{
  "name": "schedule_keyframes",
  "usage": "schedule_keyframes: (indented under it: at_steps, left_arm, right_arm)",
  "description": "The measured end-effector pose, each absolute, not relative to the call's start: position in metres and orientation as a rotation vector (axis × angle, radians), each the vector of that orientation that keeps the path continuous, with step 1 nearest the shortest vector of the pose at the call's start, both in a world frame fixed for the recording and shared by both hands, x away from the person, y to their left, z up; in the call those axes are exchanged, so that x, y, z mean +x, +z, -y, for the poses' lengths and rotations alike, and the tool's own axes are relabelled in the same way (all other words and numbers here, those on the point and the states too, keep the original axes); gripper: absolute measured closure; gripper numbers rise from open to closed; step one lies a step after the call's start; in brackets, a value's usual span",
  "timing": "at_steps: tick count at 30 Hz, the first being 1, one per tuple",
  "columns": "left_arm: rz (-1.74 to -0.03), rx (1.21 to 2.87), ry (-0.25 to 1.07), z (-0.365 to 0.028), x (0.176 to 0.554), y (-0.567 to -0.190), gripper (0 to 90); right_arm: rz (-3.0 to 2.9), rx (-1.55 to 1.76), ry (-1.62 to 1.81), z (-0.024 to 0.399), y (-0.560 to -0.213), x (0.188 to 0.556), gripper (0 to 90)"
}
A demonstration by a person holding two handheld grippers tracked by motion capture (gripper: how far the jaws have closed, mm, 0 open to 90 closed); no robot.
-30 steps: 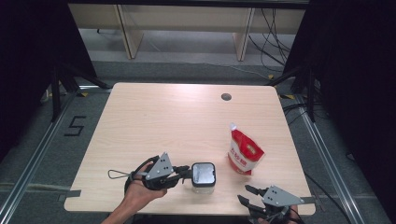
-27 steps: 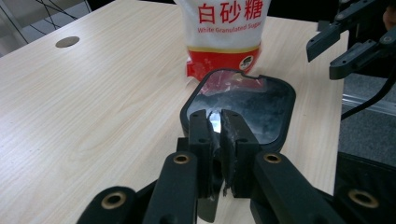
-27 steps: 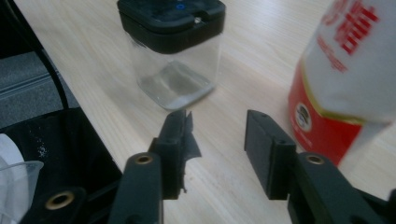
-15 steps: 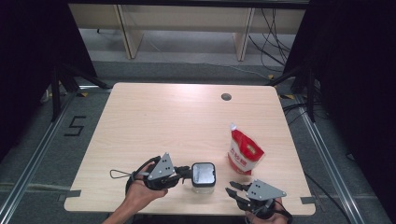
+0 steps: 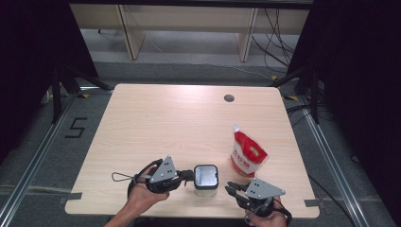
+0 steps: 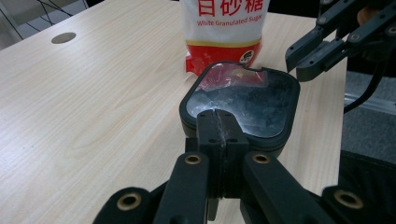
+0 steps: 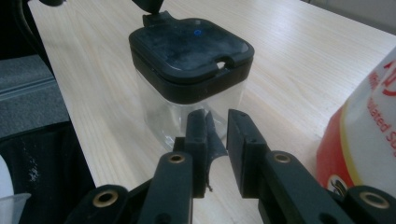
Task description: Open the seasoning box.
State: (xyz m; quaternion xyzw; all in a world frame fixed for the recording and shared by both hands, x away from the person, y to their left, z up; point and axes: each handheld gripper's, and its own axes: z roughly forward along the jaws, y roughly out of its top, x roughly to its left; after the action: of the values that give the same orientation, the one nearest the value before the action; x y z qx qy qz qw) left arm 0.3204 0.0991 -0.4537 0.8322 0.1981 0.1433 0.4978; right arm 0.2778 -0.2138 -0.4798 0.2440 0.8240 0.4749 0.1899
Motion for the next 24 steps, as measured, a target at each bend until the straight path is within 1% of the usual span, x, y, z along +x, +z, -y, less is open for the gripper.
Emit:
schedule_keyframes:
  at_steps: [5, 6, 11, 17, 24]
  left_arm:
    - [-0.472, 2.016, 0.353, -0.099, 0.32, -0.454, 89.2]
    - [-0.477, 2.008, 0.347, -0.1, 0.321, -0.455, 89.1]
    - [-0.478, 1.993, 0.333, -0.101, 0.321, -0.456, 89.1]
    - [-0.454, 2.003, 0.347, -0.103, 0.321, -0.456, 89.1]
    - [-0.464, 1.985, 0.338, -0.103, 0.321, -0.458, 89.0]
  right_arm:
    - [-2.333, 0.662, 1.333, 0.209, -0.48, 0.279, 82.1]
    - [-2.333, 0.683, 1.349, 0.206, -0.48, 0.278, 85.0]
    - [-2.335, 0.655, 1.355, 0.201, -0.478, 0.281, 88.3]
    - [-2.358, 0.65, 1.368, 0.195, -0.479, 0.281, 88.6]
    - [-2.349, 0.642, 1.378, 0.195, -0.478, 0.283, 88.6]
